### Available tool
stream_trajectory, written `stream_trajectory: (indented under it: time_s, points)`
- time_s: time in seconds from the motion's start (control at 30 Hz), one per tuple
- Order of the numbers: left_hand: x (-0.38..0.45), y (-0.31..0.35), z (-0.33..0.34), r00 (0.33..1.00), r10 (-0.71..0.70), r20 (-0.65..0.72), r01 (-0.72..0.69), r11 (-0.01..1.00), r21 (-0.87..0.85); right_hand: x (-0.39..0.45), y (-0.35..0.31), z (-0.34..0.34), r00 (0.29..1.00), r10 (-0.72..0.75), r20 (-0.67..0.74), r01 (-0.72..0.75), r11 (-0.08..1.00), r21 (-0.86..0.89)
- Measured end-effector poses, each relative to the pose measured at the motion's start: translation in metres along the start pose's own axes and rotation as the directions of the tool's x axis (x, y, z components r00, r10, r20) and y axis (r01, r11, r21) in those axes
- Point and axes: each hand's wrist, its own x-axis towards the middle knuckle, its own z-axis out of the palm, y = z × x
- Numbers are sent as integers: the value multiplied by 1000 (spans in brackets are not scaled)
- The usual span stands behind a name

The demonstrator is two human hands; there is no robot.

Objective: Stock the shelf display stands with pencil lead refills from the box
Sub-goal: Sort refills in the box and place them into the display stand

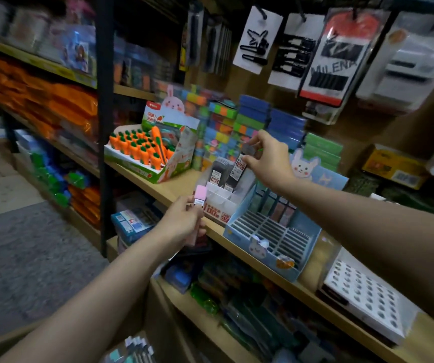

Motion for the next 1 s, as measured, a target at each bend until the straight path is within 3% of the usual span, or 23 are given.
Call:
stream_trajectory:
  time_s: [0.2, 0.37, 0.57, 0.7, 0.87, 1.0]
  points:
    - [16, -8, -8, 998, 40, -50, -44, 995, -88, 19, 16, 32, 998, -40, 43, 47, 985, -168]
    - [21, -13, -13, 997, 67, 35, -69, 996, 49, 21, 21, 46, 992, -14, 122, 50, 954, -296]
    - [11, -13, 0, 977, 193, 96, -209, 958, 198, 12, 10, 46, 977, -15, 212, 116, 874, -473]
    - [3, -11, 11, 933, 331, 142, -358, 896, 264, 5, -12, 12, 993, -35, 110, 53, 986, -156]
    - [-6, -8, 31, 887, 390, 247, -454, 834, 314, -42, -25, -35, 905, 95, 415, -150, 984, 101]
    - [-20, -6, 52, 821, 472, 322, -565, 755, 333, -63, -18, -54, 904, 165, 395, -241, 958, 152]
